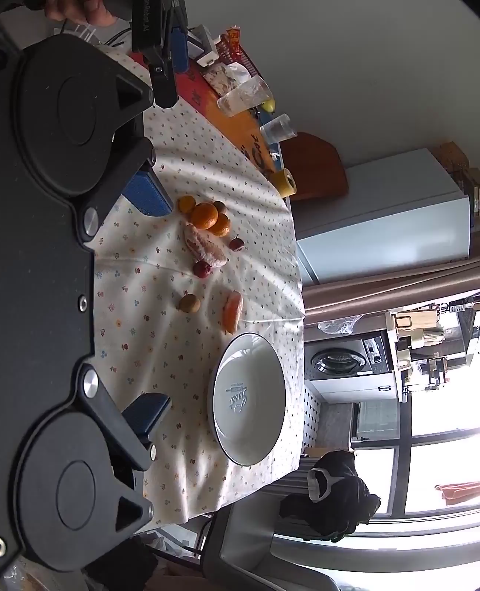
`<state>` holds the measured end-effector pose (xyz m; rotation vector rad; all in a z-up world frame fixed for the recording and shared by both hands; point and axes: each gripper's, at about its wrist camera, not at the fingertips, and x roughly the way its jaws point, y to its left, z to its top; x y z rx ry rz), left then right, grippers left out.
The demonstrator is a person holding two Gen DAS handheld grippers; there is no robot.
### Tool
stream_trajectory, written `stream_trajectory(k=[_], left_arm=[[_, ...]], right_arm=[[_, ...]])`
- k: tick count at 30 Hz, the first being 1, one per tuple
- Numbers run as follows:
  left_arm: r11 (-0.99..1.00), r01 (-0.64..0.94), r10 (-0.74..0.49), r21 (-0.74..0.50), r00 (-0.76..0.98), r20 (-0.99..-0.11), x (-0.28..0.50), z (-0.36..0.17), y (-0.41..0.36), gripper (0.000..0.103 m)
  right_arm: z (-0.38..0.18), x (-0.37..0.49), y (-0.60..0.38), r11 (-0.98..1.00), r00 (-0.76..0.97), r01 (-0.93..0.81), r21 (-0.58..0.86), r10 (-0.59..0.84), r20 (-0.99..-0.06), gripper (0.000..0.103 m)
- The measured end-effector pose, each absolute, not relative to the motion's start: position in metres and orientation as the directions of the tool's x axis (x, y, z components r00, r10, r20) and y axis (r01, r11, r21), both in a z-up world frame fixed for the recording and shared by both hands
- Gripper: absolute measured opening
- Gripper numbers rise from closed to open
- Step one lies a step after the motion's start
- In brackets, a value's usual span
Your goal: Organize fruits
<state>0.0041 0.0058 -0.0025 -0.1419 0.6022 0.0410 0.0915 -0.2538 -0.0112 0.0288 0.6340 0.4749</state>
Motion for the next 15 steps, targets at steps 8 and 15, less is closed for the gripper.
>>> stream_trajectory(k=[8, 15], left_arm=[[0.99, -0.08, 0.004, -0.112, 0.831, -0.557, -0.0009, -0.0022, 0.0004, 0.103], [0.99, -0.083, 0.004, -0.117, 0.831, -0.556, -0.0002, 0.0, 0.0023, 0.103]], right_arm=[[-0.0108, 0.0906, -0.255, 0.89, 0.704, -0.421, 0.174, 0.442, -0.556, 0.103], [-0.0072, 0.0906, -0.2537, 0.893, 0.706, -0.416, 0.172, 0.436, -0.558, 0.103]])
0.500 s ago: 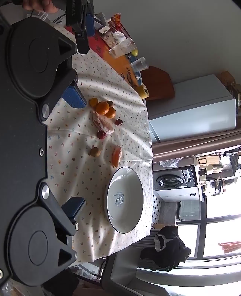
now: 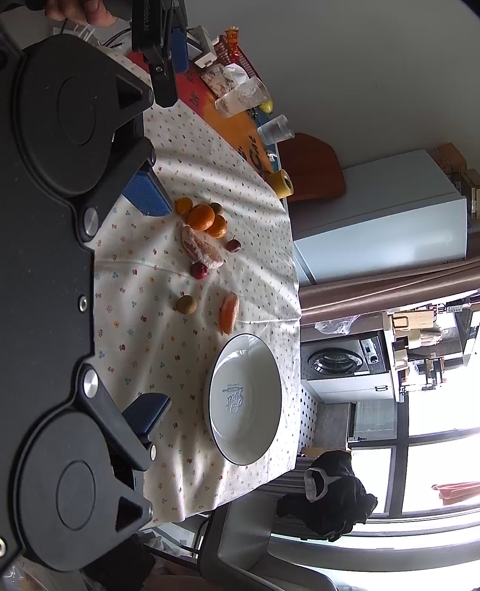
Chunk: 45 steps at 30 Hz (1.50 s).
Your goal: Organize fruits
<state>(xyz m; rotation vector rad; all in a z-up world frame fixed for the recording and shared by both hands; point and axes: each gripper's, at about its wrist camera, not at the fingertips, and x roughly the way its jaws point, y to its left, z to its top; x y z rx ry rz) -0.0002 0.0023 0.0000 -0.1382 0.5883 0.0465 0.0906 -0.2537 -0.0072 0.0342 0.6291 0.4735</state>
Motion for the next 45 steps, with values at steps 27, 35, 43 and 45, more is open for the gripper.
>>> stream_trajectory(k=[27, 35, 43, 45], left_arm=[[0.989, -0.084, 0.002, -0.12, 0.83, -0.558, -0.001, -0.0008, 0.0046, 0.103], [0.99, -0.078, 0.0, -0.115, 0.83, -0.558, -0.002, -0.0004, 0.0023, 0.103], [0.99, -0.077, -0.001, -0.116, 0.829, -0.56, -0.0017, -0.0009, 0.0016, 0.103], [0.99, -0.078, 0.0, -0.116, 0.828, -0.56, -0.0014, -0.0009, 0.0015, 0.103]], right_arm=[[-0.0055, 0.0887, -0.2545, 0.892, 0.709, -0.421, 0.162, 0.435, -0.554, 0.103], [-0.0059, 0.0887, -0.2549, 0.892, 0.708, -0.423, 0.161, 0.436, -0.555, 0.103], [-0.0071, 0.089, -0.2535, 0.89, 0.707, -0.43, 0.15, 0.436, -0.557, 0.103], [-0.0079, 0.0893, -0.2532, 0.889, 0.705, -0.432, 0.151, 0.437, -0.559, 0.103]])
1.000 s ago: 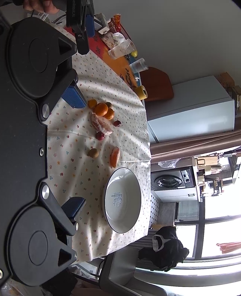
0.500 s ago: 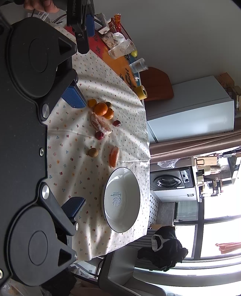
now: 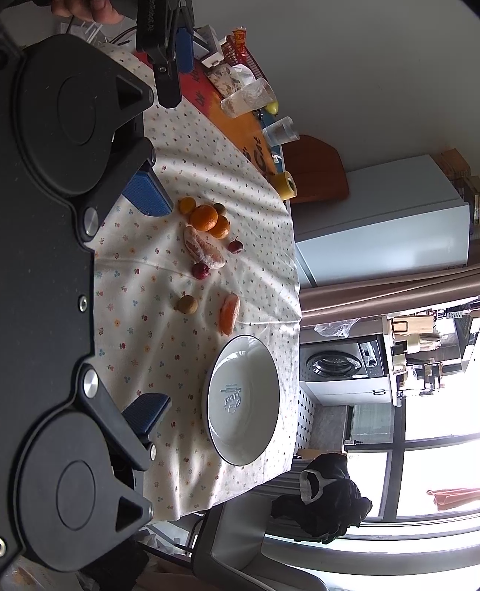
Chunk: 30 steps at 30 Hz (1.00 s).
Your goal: Organize fruits
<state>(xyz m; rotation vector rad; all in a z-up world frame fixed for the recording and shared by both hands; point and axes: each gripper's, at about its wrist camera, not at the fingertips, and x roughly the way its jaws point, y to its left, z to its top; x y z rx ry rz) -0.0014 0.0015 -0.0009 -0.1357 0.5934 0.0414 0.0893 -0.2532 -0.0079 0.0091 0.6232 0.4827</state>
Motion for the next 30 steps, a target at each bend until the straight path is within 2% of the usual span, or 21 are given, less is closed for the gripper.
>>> stream_trajectory(k=[16, 30], left_arm=[[0.986, -0.092, -0.007, -0.142, 0.818, -0.575, 0.015, -0.026, 0.011, 0.103], [0.983, -0.11, 0.002, -0.148, 0.81, -0.586, 0.041, -0.051, 0.017, 0.101]], right_arm=[[-0.032, 0.101, -0.238, 0.864, 0.67, -0.485, 0.133, 0.465, -0.578, 0.103], [-0.062, 0.132, -0.233, 0.849, 0.622, -0.499, 0.175, 0.491, -0.609, 0.103]])
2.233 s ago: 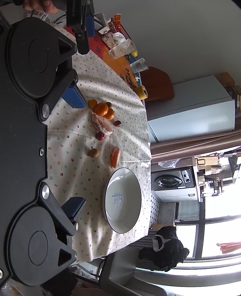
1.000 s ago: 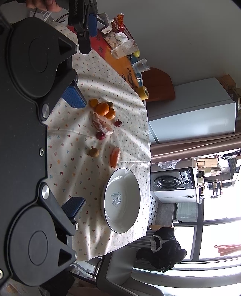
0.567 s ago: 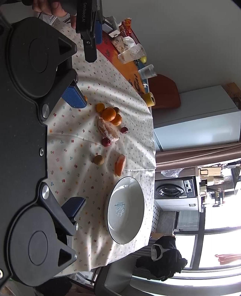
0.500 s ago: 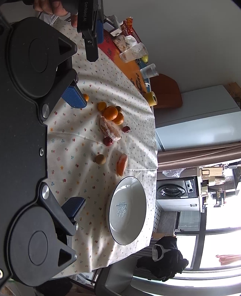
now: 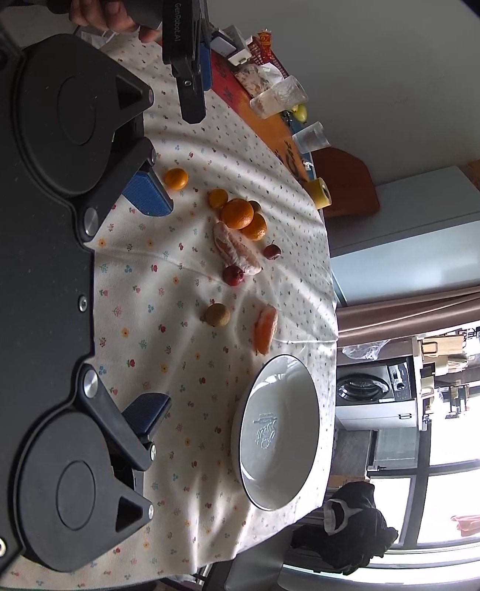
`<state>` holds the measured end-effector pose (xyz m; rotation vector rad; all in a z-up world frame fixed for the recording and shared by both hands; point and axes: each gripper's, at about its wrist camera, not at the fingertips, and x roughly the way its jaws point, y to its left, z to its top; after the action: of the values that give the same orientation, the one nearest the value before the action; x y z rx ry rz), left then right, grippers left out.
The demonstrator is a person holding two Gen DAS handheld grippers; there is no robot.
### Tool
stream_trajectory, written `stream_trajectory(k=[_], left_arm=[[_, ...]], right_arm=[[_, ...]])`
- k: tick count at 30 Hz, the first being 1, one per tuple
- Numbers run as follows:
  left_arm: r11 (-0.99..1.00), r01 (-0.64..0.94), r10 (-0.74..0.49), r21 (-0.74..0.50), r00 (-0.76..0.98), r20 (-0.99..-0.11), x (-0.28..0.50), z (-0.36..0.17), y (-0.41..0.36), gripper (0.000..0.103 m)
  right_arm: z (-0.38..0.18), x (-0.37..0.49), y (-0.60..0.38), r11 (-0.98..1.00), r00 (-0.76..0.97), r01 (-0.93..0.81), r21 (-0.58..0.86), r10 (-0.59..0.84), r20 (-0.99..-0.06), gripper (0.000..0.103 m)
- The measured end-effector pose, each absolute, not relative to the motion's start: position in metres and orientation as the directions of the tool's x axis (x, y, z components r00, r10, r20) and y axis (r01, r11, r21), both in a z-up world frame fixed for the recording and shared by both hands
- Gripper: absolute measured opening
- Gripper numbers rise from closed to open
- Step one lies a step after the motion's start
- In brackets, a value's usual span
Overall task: Organize fruits
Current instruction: 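Grasp the small tangerine with the left tool while the right tool grasps the brown kiwi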
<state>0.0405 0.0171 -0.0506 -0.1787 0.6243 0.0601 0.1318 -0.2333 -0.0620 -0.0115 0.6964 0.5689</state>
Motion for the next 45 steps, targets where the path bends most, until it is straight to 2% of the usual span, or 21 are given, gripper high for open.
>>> stream_trajectory(k=[10, 23, 25, 28, 30, 33, 35, 39, 45], left_arm=[[0.984, -0.104, -0.005, -0.147, 0.798, -0.602, 0.058, -0.068, 0.016, 0.09], [0.985, -0.1, -0.019, -0.142, 0.751, -0.66, 0.084, -0.093, 0.009, 0.065], [0.986, -0.099, -0.018, -0.137, 0.747, -0.665, 0.087, -0.096, 0.008, 0.062], [0.986, -0.104, -0.01, -0.127, 0.736, -0.677, 0.092, -0.101, 0.006, 0.053], [0.986, -0.098, -0.022, -0.135, 0.726, -0.687, 0.096, -0.105, 0.006, 0.039], [0.988, -0.108, 0.001, -0.114, 0.728, -0.685, 0.098, -0.107, 0.005, 0.023], [0.986, -0.109, -0.004, -0.122, 0.73, -0.684, 0.099, -0.107, 0.007, 0.023], [0.986, -0.115, 0.004, -0.119, 0.734, -0.679, 0.103, -0.105, 0.01, 0.023], [0.985, -0.117, 0.003, -0.126, 0.745, -0.667, 0.109, -0.102, 0.013, 0.023]], right_arm=[[-0.075, 0.148, -0.223, 0.837, 0.622, -0.522, 0.165, 0.506, -0.598, 0.103], [-0.095, 0.168, -0.216, 0.834, 0.596, -0.518, 0.189, 0.511, -0.62, 0.1], [-0.098, 0.17, -0.214, 0.84, 0.601, -0.512, 0.183, 0.502, -0.622, 0.096], [-0.102, 0.174, -0.209, 0.844, 0.603, -0.51, 0.169, 0.49, -0.629, 0.096], [-0.104, 0.177, -0.206, 0.842, 0.603, -0.513, 0.164, 0.49, -0.629, 0.096], [-0.107, 0.182, -0.203, 0.839, 0.597, -0.518, 0.168, 0.496, -0.631, 0.096], [-0.11, 0.187, -0.201, 0.837, 0.596, -0.522, 0.163, 0.495, -0.632, 0.094], [-0.113, 0.196, -0.195, 0.839, 0.593, -0.517, 0.169, 0.494, -0.636, 0.083], [-0.116, 0.208, -0.186, 0.845, 0.609, -0.511, 0.157, 0.485, -0.628, 0.076]])
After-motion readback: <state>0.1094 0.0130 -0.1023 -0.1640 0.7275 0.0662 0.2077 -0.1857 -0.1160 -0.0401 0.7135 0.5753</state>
